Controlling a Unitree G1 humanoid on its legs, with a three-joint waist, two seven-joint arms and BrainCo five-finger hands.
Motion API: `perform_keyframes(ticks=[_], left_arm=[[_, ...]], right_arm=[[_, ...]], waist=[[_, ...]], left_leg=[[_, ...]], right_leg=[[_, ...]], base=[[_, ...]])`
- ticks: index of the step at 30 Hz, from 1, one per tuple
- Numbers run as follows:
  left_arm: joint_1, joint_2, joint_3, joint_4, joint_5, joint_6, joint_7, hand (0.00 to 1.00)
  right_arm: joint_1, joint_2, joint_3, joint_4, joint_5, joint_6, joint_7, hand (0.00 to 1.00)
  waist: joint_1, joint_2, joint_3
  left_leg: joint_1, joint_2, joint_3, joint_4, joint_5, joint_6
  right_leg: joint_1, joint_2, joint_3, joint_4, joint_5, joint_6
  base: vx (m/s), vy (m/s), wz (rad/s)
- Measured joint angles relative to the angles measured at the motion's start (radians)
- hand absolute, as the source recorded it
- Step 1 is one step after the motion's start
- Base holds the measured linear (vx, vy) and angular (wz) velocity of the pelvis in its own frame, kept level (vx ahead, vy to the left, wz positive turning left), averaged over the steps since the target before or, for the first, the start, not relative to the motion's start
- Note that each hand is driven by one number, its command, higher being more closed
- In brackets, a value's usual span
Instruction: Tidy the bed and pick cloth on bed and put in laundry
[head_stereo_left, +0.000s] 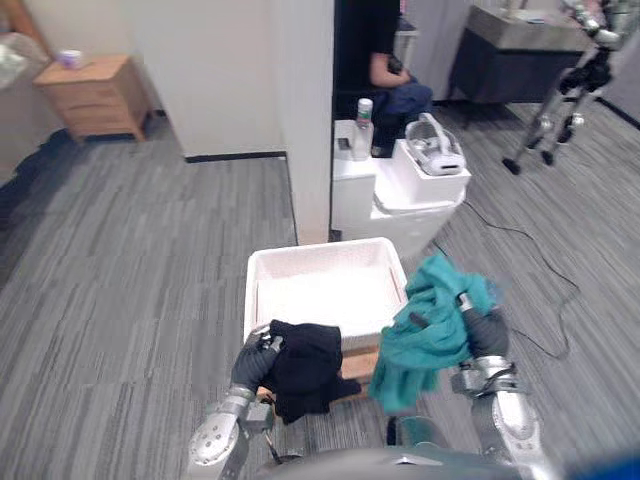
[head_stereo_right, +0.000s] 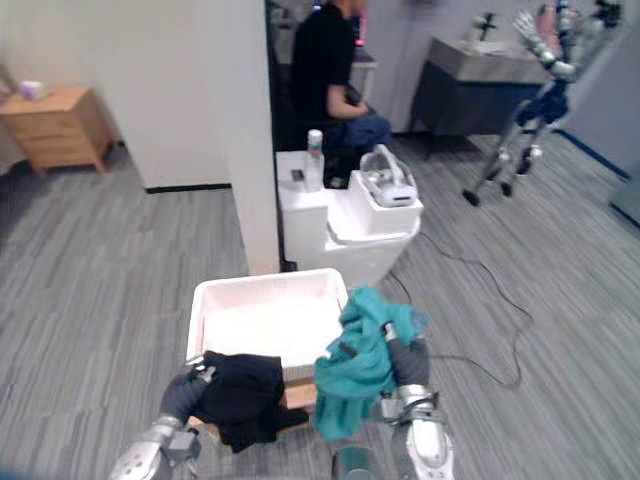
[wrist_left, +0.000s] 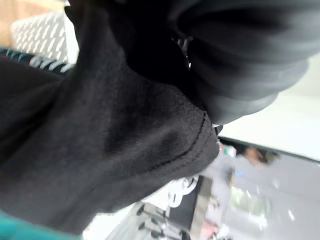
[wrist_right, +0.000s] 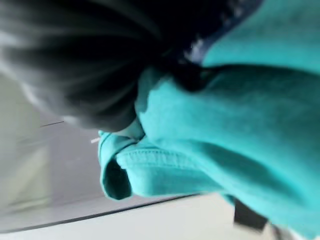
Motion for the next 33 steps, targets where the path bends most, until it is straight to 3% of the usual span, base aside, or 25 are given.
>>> perform_keyframes(ticks=[2,5,7,8,9,10,12,18,25,28,33], left_arm=[[0.003,-0.024,0.007,-0.028,-0.001,0.007,-0.002,1.0],[-0.022,-0.022,0.033,-0.042,-0.002,0.009,-0.044,1.0],[-0.061,-0.017,0.053,-0.041,-0.001,0.013,-0.085,1.0],[-0.086,-0.008,0.054,-0.036,0.0,0.013,-0.114,1.0],[-0.1,-0.015,0.048,-0.035,0.001,0.012,-0.139,1.0],[-0.107,-0.018,0.049,-0.03,0.001,0.013,-0.15,1.0],[-0.101,-0.004,0.043,-0.03,0.011,0.012,-0.171,1.0],[-0.107,0.056,0.028,-0.029,0.013,0.022,-0.186,1.0],[-0.165,0.053,0.019,-0.029,0.008,0.122,-0.183,1.0],[-0.159,0.052,0.021,-0.029,0.008,0.132,-0.175,1.0],[-0.143,0.04,0.053,-0.028,0.018,0.156,-0.148,1.0]], right_arm=[[-0.038,-0.037,-0.062,-0.07,0.014,-0.006,0.025,1.0],[-0.134,-0.118,-0.141,-0.176,0.001,0.003,0.061,1.0],[-0.222,-0.16,-0.171,-0.216,-0.018,0.039,0.071,1.0],[-0.296,-0.187,-0.188,-0.209,-0.019,0.074,0.079,1.0],[-0.383,-0.242,-0.196,-0.181,-0.021,0.12,0.079,1.0],[-0.422,-0.261,-0.192,-0.161,-0.023,0.151,0.081,1.0],[-0.528,-0.298,-0.163,-0.139,-0.028,0.253,0.083,1.0],[-0.741,-0.298,-0.097,-0.059,-0.025,0.441,0.081,1.0],[-0.762,-0.282,0.053,0.038,-0.025,0.619,0.072,1.0],[-0.763,-0.247,0.089,0.089,-0.026,0.652,0.055,1.0],[-0.73,-0.138,0.145,0.216,-0.036,0.655,-0.002,1.0]], waist=[[-0.003,0.01,0.003],[-0.006,0.014,0.0],[-0.004,-0.016,0.009],[-0.007,-0.018,0.005],[-0.012,0.007,0.002],[0.006,0.012,-0.004],[0.027,-0.004,-0.009],[0.029,-0.024,-0.015],[0.046,-0.021,-0.018],[0.055,-0.021,-0.018],[0.066,-0.021,-0.017]], left_leg=[[0.024,0.007,0.024,-0.041,0.047,-0.023],[0.026,0.011,0.024,-0.004,0.078,-0.026],[-0.038,0.005,0.029,0.111,0.06,-0.016],[-0.052,0.024,0.063,0.019,0.035,-0.005],[-0.051,0.062,0.076,-0.119,0.127,-0.018],[-0.039,0.051,0.079,-0.132,0.131,-0.014],[-0.036,0.02,0.068,-0.167,0.149,0.001],[-0.037,-0.008,0.039,-0.181,0.16,0.013],[-0.027,-0.005,0.018,-0.246,0.213,0.013],[-0.024,-0.008,0.016,-0.264,0.227,0.016],[-0.021,-0.017,-0.007,-0.317,0.254,0.016]], right_leg=[[0.047,0.007,-0.017,-0.061,0.014,-0.016],[0.134,-0.003,-0.042,-0.157,0.036,-0.012],[0.17,-0.041,-0.055,-0.211,0.063,-0.007],[0.183,-0.057,-0.072,-0.222,0.072,0.002],[0.184,-0.042,-0.083,-0.222,0.077,0.011],[0.185,-0.045,-0.076,-0.227,0.078,0.017],[0.196,-0.073,-0.082,-0.252,0.101,0.032],[0.217,-0.098,-0.098,-0.274,0.108,0.043],[0.224,-0.088,-0.125,-0.304,0.152,0.046],[0.226,-0.088,-0.125,-0.314,0.167,0.048],[0.231,-0.092,-0.147,-0.335,0.174,0.047]], base=[[0.29,-0.083,0.15],[0.19,-0.044,0.21],[0.07,0.022,0.43],[0.0,0.043,0.57],[-0.03,0.041,0.33],[-0.02,0.097,0.07],[-0.03,0.121,0.17],[-0.02,0.046,0.17],[-0.04,-0.023,0.1],[-0.08,-0.01,0.03],[-0.1,-0.037,0.11]])
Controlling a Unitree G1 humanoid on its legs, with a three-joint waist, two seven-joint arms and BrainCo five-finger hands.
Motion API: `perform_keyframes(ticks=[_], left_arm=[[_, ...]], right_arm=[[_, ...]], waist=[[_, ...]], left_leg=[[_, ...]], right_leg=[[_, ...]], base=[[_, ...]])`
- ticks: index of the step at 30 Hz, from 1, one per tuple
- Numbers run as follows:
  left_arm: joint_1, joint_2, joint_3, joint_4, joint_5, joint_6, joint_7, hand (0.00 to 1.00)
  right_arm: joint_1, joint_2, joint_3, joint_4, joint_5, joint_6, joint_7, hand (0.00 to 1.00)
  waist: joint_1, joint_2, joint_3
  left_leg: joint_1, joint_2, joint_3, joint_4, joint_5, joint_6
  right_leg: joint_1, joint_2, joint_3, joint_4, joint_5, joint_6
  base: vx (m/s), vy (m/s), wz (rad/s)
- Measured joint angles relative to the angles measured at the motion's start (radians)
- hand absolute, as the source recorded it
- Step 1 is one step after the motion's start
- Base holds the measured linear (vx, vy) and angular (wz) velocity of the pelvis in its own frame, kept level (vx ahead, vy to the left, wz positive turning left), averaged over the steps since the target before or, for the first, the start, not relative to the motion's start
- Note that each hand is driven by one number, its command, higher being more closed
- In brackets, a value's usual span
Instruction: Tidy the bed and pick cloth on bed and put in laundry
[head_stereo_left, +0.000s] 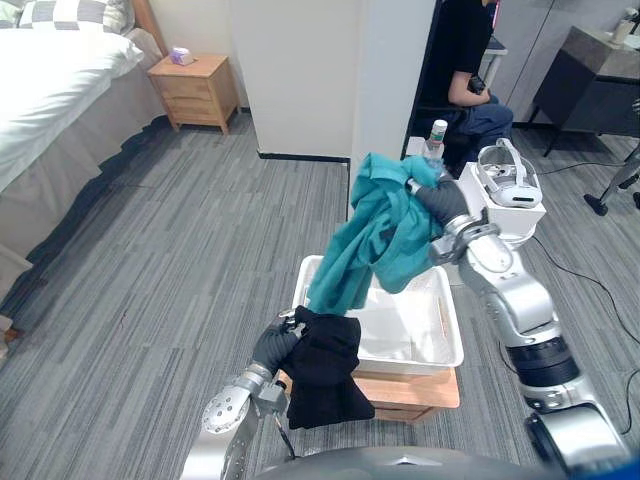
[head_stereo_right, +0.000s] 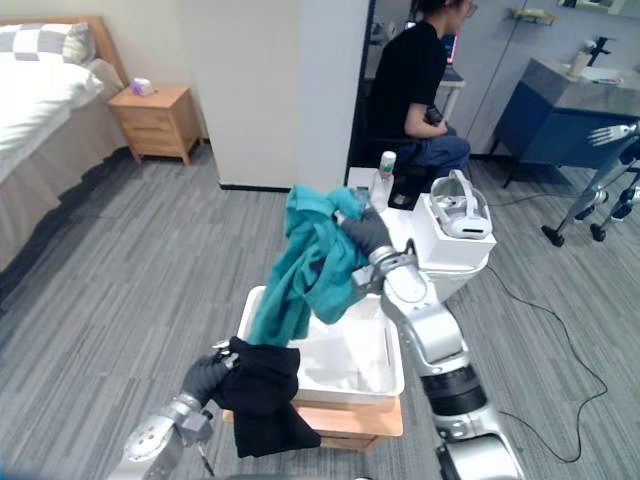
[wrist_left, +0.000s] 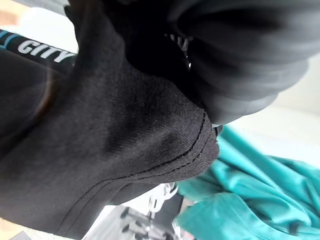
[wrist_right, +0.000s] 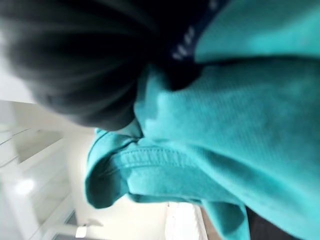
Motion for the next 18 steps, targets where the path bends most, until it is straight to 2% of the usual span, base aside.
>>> perform_keyframes(ticks=[2,5,6,9,11,13,16,18], left_arm=[[0.003,-0.008,0.012,0.0,0.001,0.006,0.006,1.0],[0.003,-0.015,0.036,0.0,0.001,0.009,0.007,1.0],[0.003,-0.018,0.038,0.0,0.001,0.009,0.007,1.0],[0.0,-0.022,0.037,0.0,0.0,0.008,0.007,1.0],[-0.01,-0.022,0.035,0.001,-0.001,0.002,0.01,1.0],[-0.026,-0.025,0.03,0.006,-0.003,-0.019,0.027,1.0],[-0.036,-0.024,0.021,0.025,-0.009,-0.058,0.028,1.0],[-0.055,-0.017,0.002,0.047,-0.009,-0.068,0.03,1.0]], right_arm=[[0.047,0.023,0.003,0.044,-0.003,-0.017,-0.007,1.0],[0.124,0.062,0.03,0.146,-0.038,-0.062,-0.03,1.0],[0.149,0.077,0.039,0.203,-0.053,-0.085,-0.045,0.0],[0.178,0.112,0.037,0.327,-0.099,-0.14,-0.082,0.0],[0.177,0.137,0.032,0.413,-0.161,-0.2,-0.113,0.0],[0.175,0.138,0.03,0.508,-0.328,-0.274,-0.15,0.0],[0.182,0.13,0.037,0.614,-0.521,-0.312,-0.186,0.0],[0.213,0.13,0.041,0.64,-0.585,-0.321,-0.217,0.0]], waist=[[0.01,0.006,0.003],[0.009,0.019,0.011],[0.008,0.022,0.012],[0.006,0.027,0.016],[0.002,0.025,0.02],[0.002,0.032,0.041],[-0.002,0.045,0.054],[0.001,0.046,0.055]], left_leg=[[-0.001,0.003,-0.001,0.0,0.001,-0.001],[-0.013,0.006,-0.005,0.0,0.01,-0.005],[-0.023,0.006,-0.004,0.0,0.013,-0.006],[-0.05,0.006,-0.006,-0.001,0.024,-0.004],[-0.09,0.007,-0.008,-0.001,0.031,-0.011],[-0.102,0.011,-0.01,-0.001,0.036,-0.012],[-0.101,0.019,-0.009,-0.001,0.034,-0.013],[-0.099,0.023,-0.006,0.0,0.036,-0.017]], right_leg=[[0.001,0.003,-0.004,-0.003,-0.001,0.0],[-0.003,0.005,-0.012,-0.01,-0.001,0.0],[-0.012,0.006,-0.012,-0.01,-0.001,0.0],[-0.038,0.005,-0.014,-0.01,-0.001,0.0],[-0.075,0.005,-0.01,-0.009,0.001,-0.002],[-0.087,0.009,-0.008,-0.008,0.002,-0.005],[-0.087,0.016,-0.003,-0.008,0.002,-0.005],[-0.087,0.02,-0.004,-0.008,0.0,-0.009]], base=[[-0.04,-0.042,0.08],[-0.02,-0.036,0.05],[-0.02,-0.033,0.03],[-0.02,-0.02,0.01],[-0.04,-0.036,0.04],[-0.03,-0.042,0.04],[-0.01,-0.035,0.0],[0.02,-0.028,-0.03]])
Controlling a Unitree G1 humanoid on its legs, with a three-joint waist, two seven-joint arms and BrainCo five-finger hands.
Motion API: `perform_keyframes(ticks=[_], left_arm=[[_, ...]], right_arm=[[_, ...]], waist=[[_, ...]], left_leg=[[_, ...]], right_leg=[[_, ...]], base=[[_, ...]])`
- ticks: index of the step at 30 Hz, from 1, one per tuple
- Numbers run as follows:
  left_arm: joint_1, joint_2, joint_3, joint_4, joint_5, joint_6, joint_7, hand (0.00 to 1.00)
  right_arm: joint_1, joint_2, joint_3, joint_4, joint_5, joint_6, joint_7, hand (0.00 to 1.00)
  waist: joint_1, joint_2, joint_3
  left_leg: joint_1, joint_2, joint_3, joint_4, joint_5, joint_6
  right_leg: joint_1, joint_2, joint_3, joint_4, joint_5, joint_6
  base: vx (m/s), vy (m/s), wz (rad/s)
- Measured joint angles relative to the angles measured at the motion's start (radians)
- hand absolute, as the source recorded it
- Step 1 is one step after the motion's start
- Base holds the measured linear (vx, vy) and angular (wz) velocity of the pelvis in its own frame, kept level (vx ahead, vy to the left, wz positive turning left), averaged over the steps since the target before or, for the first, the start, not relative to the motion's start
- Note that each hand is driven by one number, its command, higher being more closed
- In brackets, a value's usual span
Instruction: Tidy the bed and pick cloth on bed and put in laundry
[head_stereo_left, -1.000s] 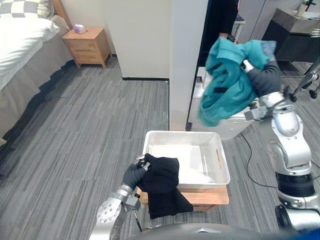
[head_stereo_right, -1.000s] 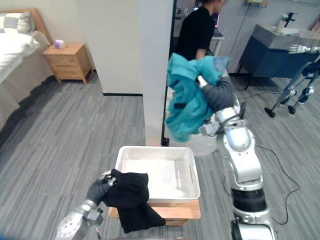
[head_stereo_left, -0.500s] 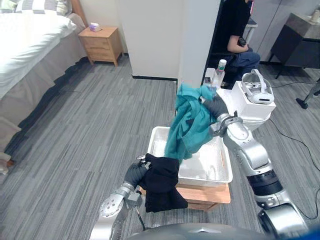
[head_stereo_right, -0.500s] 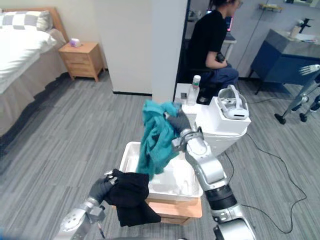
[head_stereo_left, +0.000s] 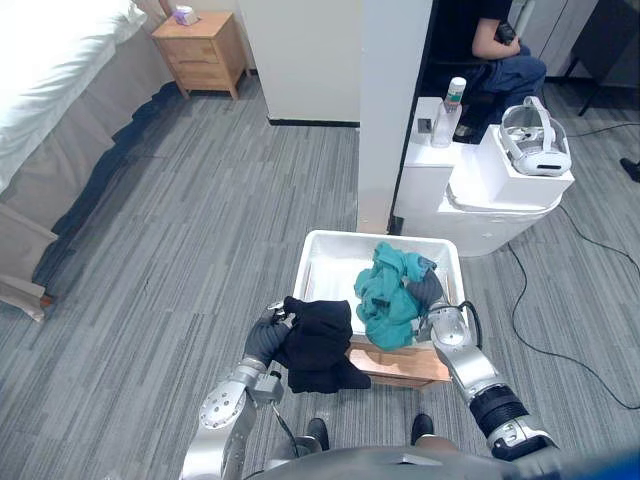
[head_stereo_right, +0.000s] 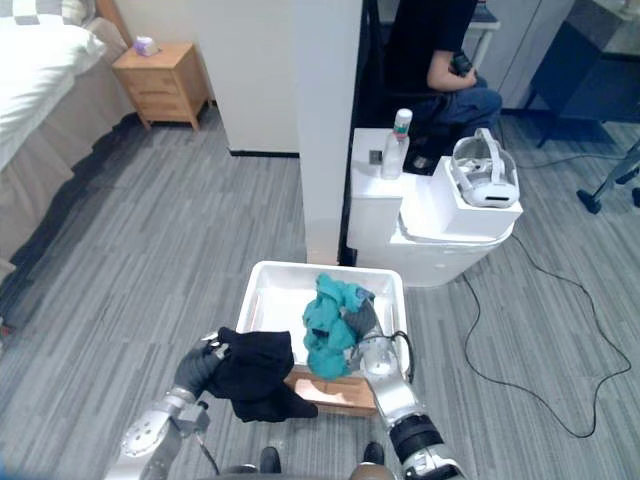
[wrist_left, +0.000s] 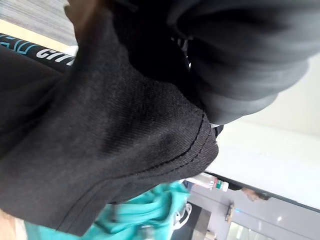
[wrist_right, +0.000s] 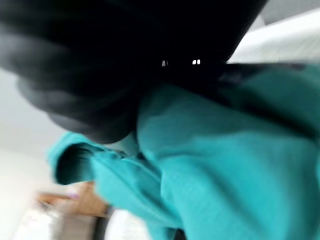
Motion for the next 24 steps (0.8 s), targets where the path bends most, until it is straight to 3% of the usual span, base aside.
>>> perform_keyframes(ticks=[5,11,15,18,24], left_arm=[[-0.029,0.01,-0.017,0.001,0.0,0.0,0.001,1.0],[-0.043,0.046,-0.017,-0.01,-0.002,-0.009,-0.002,1.0],[-0.042,0.045,-0.016,-0.055,-0.002,-0.015,-0.011,1.0],[-0.043,0.046,-0.011,-0.152,-0.001,-0.058,-0.007,1.0],[-0.175,0.054,0.059,-0.31,-0.001,-0.131,0.066,1.0]], right_arm=[[0.052,0.005,-0.003,0.001,-0.037,-0.035,-0.059,0.0],[0.096,-0.005,0.003,-0.007,-0.257,-0.031,-0.071,0.0],[0.143,-0.024,0.01,-0.018,-0.322,0.038,-0.072,0.0],[0.161,-0.056,-0.004,-0.019,-0.318,0.096,-0.088,0.0],[0.183,-0.082,-0.095,-0.058,-0.254,0.189,-0.175,0.0]], waist=[[-0.026,-0.013,0.005],[-0.022,-0.048,-0.01],[-0.025,-0.057,-0.034],[-0.025,-0.068,-0.048],[-0.044,-0.052,-0.081]], left_leg=[[0.026,0.0,0.006,0.0,0.01,0.0],[0.063,0.002,0.025,-0.001,0.012,-0.001],[0.07,0.01,0.037,-0.002,-0.003,-0.003],[0.073,0.02,0.06,-0.002,-0.002,-0.005],[0.089,0.032,0.09,0.0,0.007,-0.017]], right_leg=[[0.024,0.001,-0.001,-0.005,-0.001,-0.002],[0.063,0.005,0.001,-0.026,-0.003,-0.002],[0.072,0.01,0.005,-0.033,-0.007,-0.005],[0.07,0.021,0.014,-0.035,-0.008,-0.007],[0.073,0.036,0.038,-0.043,0.008,-0.008]], base=[[0.0,-0.013,-0.02],[-0.06,-0.031,-0.07],[-0.07,-0.022,-0.05],[-0.02,-0.022,-0.07],[0.02,-0.006,-0.14]])
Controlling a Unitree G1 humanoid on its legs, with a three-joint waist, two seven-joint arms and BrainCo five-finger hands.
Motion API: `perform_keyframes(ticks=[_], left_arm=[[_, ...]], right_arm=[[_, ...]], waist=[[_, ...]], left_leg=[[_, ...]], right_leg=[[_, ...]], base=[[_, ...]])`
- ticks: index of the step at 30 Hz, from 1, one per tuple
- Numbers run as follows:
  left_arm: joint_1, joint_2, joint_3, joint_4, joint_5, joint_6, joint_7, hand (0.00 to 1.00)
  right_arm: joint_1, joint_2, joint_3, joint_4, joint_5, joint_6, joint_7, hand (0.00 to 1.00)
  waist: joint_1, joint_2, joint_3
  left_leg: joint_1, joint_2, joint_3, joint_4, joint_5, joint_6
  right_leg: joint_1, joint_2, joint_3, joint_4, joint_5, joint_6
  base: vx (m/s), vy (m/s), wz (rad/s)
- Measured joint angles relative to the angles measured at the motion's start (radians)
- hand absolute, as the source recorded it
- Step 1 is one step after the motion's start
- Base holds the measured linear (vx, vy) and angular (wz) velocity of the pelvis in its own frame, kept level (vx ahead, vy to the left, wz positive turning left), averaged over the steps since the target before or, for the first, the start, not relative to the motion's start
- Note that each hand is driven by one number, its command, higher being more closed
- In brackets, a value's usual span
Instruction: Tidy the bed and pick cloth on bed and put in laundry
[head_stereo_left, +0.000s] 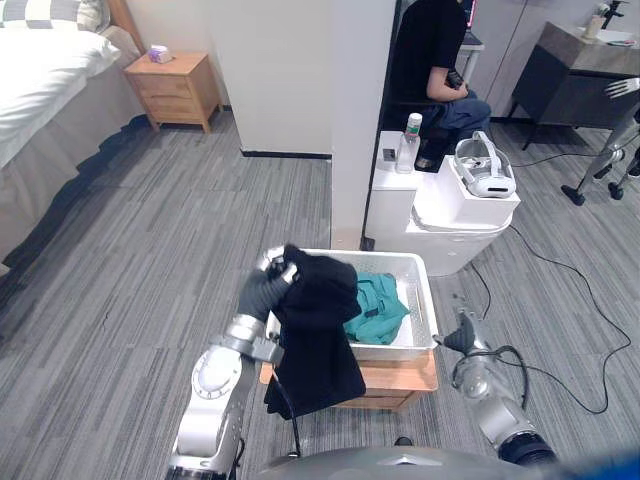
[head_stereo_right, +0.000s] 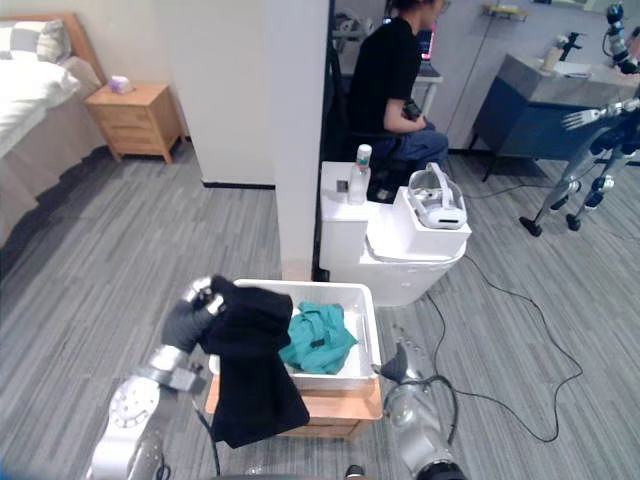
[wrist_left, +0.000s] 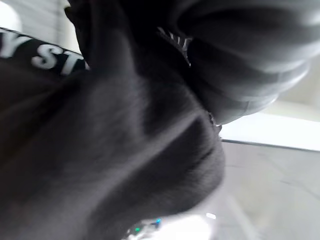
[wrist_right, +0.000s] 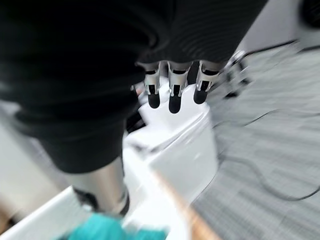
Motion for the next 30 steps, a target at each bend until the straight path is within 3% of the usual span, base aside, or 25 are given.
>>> perform_keyframes(ticks=[4,6,10,15,22,26,30], left_arm=[[-0.159,0.08,0.063,-0.003,0.0,-0.013,0.089,1.0],[-0.243,0.141,0.104,-0.039,-0.001,-0.014,0.154,1.0],[-0.363,0.253,0.174,-0.138,-0.039,-0.039,0.215,1.0],[-0.642,0.386,0.2,-0.044,-0.152,-0.044,0.262,1.0],[-0.722,0.385,0.155,0.101,-0.112,-0.028,0.28,1.0],[-0.692,0.316,0.145,0.13,-0.056,0.014,0.254,1.0],[-0.548,0.239,0.124,0.163,0.036,0.034,0.212,1.0]], right_arm=[[0.024,0.009,-0.067,-0.04,0.056,0.019,-0.102,0.0],[0.077,0.037,-0.097,-0.153,0.076,0.015,-0.162,0.0],[0.198,0.092,-0.132,-0.287,0.08,-0.008,-0.165,0.0],[0.304,0.112,-0.189,-0.367,0.136,-0.061,-0.107,0.0],[0.383,0.118,-0.19,-0.392,0.186,-0.12,0.01,0.0],[0.41,0.121,-0.206,-0.392,0.213,-0.154,0.048,0.0],[0.417,0.129,-0.224,-0.39,0.222,-0.197,0.084,0.0]], waist=[[-0.008,0.022,-0.017],[-0.021,0.027,-0.024],[-0.048,0.02,-0.046],[-0.079,0.03,-0.082],[-0.121,0.053,-0.095],[-0.129,0.059,-0.084],[-0.139,0.067,-0.058]], left_leg=[[0.026,0.006,0.036,0.003,-0.004,-0.006],[0.045,0.015,0.067,0.0,-0.02,-0.018],[0.066,0.044,0.155,-0.001,-0.036,-0.017],[0.087,0.07,0.242,0.0,-0.033,-0.05],[0.106,0.088,0.302,0.006,-0.038,-0.068],[0.107,0.092,0.316,0.006,-0.042,-0.075],[0.107,0.093,0.317,0.006,-0.045,-0.078]], right_leg=[[0.007,0.008,0.031,-0.001,0.005,-0.003],[0.011,0.012,0.054,-0.001,0.009,-0.008],[0.011,0.031,0.074,-0.001,0.006,-0.015],[0.0,0.061,0.12,0.001,0.001,-0.025],[-0.012,0.09,0.168,0.001,-0.003,-0.033],[-0.019,0.098,0.181,0.001,-0.006,-0.037],[-0.019,0.099,0.182,0.001,-0.009,-0.039]], base=[[0.01,0.004,-0.25],[-0.05,-0.001,-0.34],[-0.02,-0.023,-0.22],[0.02,-0.024,-0.28],[0.04,-0.015,-0.24],[0.02,-0.019,-0.09],[0.0,-0.008,0.0]])
